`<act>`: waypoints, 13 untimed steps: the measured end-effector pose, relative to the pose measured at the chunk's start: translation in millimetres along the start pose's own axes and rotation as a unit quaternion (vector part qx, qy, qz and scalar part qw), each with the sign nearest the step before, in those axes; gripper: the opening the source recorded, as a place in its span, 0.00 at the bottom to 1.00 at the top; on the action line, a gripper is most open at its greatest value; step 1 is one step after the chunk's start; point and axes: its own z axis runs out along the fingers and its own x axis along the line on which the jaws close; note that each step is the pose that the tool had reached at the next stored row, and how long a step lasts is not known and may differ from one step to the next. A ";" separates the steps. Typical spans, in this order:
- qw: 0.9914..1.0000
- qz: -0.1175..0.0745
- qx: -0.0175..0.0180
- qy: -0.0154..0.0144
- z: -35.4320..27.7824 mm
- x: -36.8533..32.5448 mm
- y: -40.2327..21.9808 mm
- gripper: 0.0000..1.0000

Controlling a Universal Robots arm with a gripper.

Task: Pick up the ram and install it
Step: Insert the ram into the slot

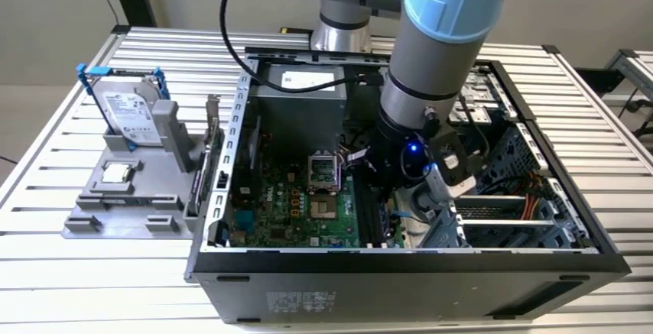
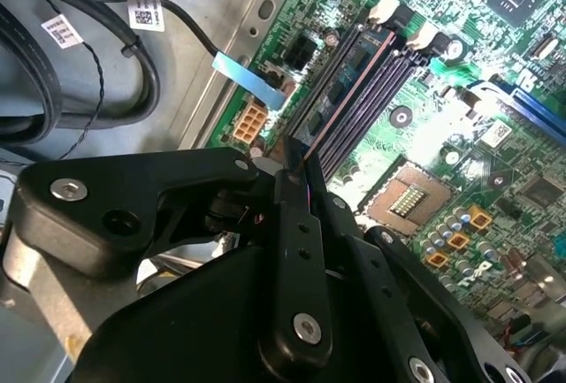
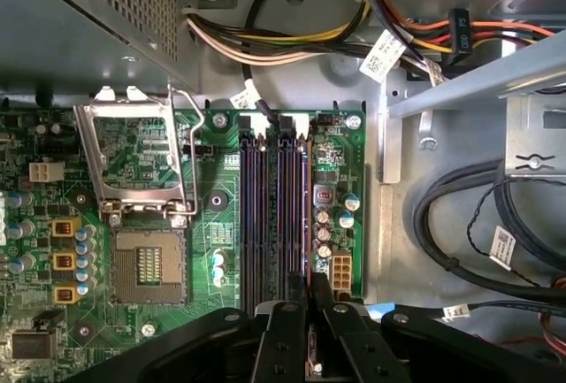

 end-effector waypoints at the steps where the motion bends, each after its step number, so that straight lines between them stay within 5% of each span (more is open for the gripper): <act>1: 1.000 0.001 0.000 0.000 0.2 0.0 0.2 0.00; 13: 1.000 0.009 0.000 0.000 3.2 0.1 -0.8 0.00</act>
